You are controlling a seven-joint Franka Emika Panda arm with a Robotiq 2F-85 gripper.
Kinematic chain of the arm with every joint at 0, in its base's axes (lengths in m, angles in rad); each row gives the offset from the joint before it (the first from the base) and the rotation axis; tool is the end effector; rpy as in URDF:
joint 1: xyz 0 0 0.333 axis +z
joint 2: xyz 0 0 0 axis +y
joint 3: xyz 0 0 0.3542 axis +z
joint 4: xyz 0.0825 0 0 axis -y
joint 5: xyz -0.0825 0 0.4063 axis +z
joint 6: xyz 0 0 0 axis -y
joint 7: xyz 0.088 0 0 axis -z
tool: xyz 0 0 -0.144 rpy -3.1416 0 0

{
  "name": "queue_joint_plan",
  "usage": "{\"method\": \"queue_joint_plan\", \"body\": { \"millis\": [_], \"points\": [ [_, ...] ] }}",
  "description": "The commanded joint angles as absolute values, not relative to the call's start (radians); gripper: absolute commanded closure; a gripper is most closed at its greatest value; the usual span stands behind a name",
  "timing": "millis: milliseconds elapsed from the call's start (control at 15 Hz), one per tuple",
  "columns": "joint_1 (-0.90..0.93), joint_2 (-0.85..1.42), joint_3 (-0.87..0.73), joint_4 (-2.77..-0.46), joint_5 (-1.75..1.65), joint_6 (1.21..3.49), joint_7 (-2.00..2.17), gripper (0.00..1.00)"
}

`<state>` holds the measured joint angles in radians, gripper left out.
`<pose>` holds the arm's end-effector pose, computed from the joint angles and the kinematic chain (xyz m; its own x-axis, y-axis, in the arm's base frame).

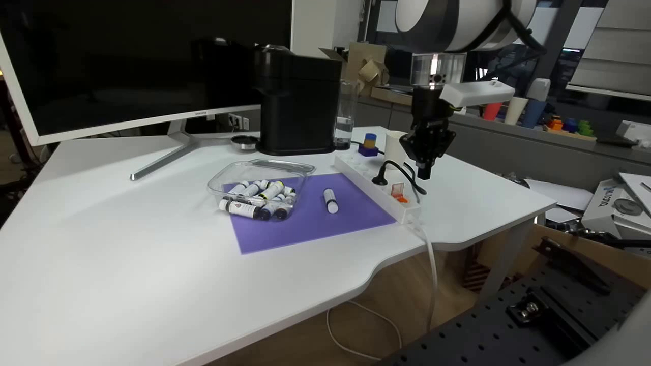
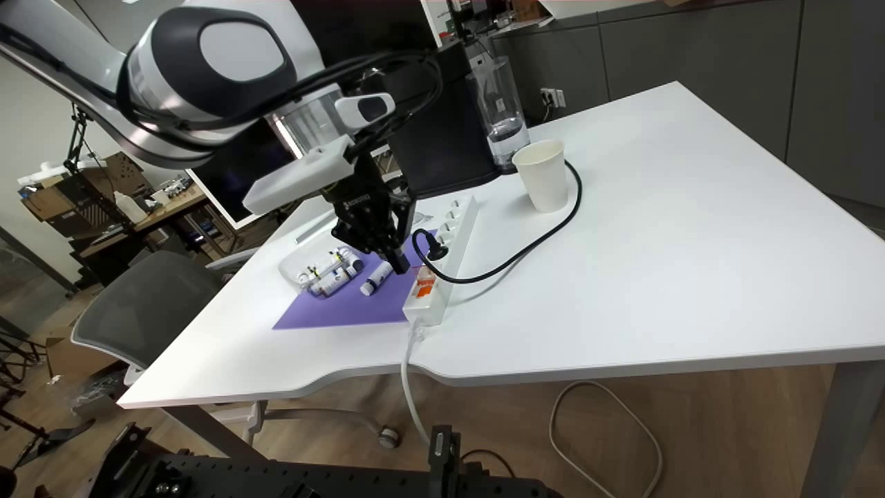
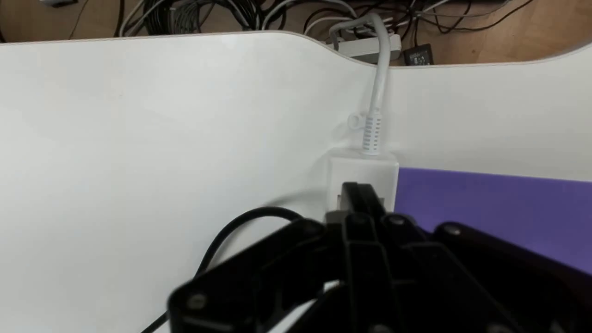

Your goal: Turn on the extension cable

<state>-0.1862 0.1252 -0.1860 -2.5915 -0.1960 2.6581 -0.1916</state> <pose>0.4174 -0.1635 0.1899 0.9963 -0.0073 -0.0859 0.0003 -0.9961 0.0886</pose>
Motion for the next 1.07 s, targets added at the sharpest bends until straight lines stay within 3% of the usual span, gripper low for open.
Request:
{"method": "queue_joint_plan", "body": {
  "millis": [0,1000],
  "points": [
    [-0.187,0.165,-0.186,-2.569,-0.183,2.66,-0.183,1.0],
    [-0.188,0.24,-0.153,-2.593,-0.101,2.829,-0.189,1.0]
  ]
}}
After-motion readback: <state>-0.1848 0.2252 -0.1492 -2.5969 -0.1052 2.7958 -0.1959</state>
